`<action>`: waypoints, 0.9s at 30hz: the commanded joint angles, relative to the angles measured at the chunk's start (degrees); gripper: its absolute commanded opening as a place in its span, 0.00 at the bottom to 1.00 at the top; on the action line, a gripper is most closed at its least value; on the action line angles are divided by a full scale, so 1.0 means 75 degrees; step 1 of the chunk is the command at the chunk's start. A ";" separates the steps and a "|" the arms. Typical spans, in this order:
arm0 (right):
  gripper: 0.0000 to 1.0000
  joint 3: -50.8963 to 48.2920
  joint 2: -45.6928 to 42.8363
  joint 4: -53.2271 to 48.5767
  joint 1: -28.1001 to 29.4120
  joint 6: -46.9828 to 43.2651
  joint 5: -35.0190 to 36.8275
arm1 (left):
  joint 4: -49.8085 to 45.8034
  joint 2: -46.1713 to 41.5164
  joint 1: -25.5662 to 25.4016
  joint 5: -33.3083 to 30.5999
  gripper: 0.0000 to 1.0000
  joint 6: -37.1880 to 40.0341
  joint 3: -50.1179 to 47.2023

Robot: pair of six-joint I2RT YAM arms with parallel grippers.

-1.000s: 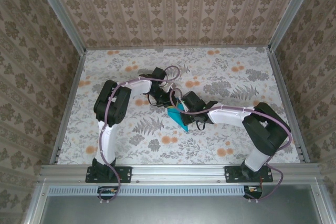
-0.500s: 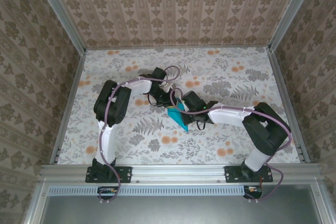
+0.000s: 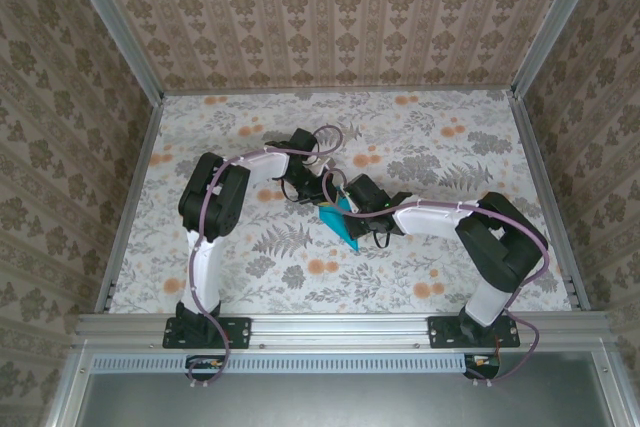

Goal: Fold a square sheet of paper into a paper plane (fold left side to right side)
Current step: Third fold the triangle at the center of the table.

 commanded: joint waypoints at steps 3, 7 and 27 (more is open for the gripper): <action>0.00 0.0223 0.0079 0.0000 -0.0037 0.0129 0.0157 | -0.0309 0.0360 -0.0080 -0.0583 0.03 0.0215 -0.0061; 0.00 0.0184 0.0080 0.0023 -0.0045 0.0121 0.0158 | -0.0304 0.0367 -0.0080 -0.0577 0.03 0.0206 -0.0061; 0.00 0.0216 0.0120 0.0103 -0.0058 0.0126 0.0169 | -0.0292 0.0358 -0.0080 -0.0571 0.03 0.0209 -0.0090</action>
